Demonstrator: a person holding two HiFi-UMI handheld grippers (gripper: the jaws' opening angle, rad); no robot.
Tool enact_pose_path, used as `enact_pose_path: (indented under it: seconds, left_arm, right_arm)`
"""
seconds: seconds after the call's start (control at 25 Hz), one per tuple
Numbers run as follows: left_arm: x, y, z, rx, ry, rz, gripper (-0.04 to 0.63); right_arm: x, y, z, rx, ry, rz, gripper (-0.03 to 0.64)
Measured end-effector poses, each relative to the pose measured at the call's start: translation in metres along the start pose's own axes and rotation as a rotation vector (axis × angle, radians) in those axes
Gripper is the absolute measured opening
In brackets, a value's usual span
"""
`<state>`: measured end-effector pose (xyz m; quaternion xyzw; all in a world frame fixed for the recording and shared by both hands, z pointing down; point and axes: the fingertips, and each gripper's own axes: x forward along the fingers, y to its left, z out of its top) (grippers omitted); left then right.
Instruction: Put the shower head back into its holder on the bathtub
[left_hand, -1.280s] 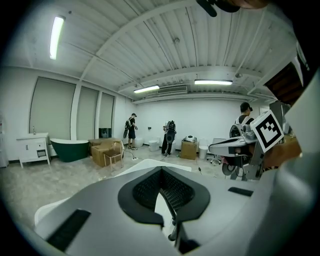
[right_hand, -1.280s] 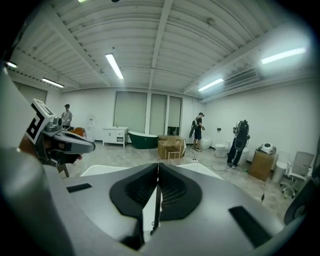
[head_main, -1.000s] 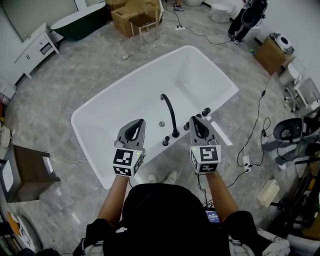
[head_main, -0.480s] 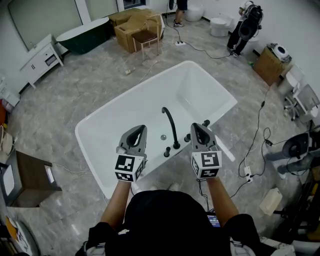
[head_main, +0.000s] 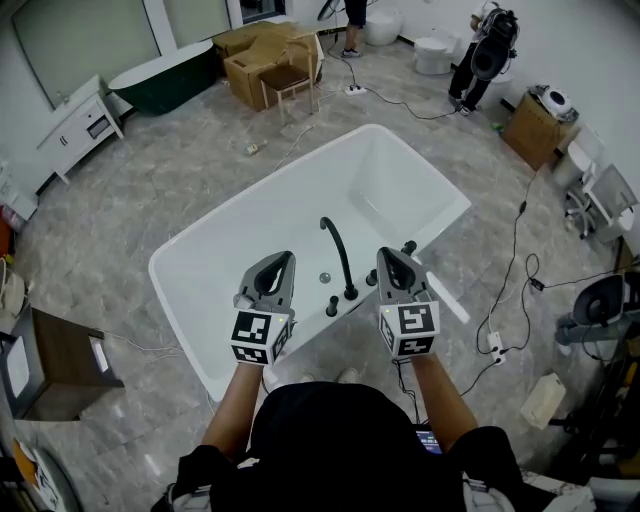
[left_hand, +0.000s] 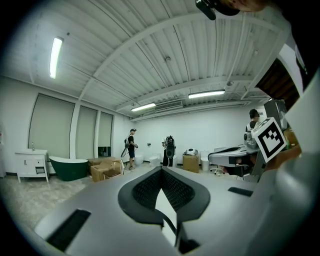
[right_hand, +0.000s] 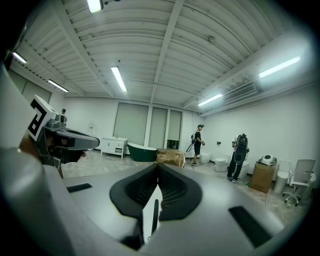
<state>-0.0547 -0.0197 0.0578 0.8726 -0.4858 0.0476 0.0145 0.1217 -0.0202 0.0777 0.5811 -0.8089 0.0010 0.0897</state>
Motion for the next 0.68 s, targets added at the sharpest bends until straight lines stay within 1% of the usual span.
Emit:
enact_pose_path:
  seconds: [0.24,0.32,0.48,0.68]
  left_arm:
    - [-0.0002,0.0040,-0.0059,0.009,0.015,0.009,0.012]
    - [-0.0007,0.0053,-0.0073,0.016,0.015,0.011,0.012]
    - [0.0002,0.0053,-0.0049,0.002,0.014,0.010,0.012]
    - [-0.0017,0.0088,-0.0101,0.016,0.010,0.021,0.012]
  right_arm:
    - [0.0007,0.0034,0.0005,-0.001,0.004,-0.001,0.025]
    - [0.0018,0.0046,0.0003,-0.003,0.008,0.003,0.025]
    - [0.0034,0.0051,0.0004,-0.003,0.008,0.005,0.025]
    - [0.0020,0.0053,-0.0043,0.000,0.012,0.003,0.025]
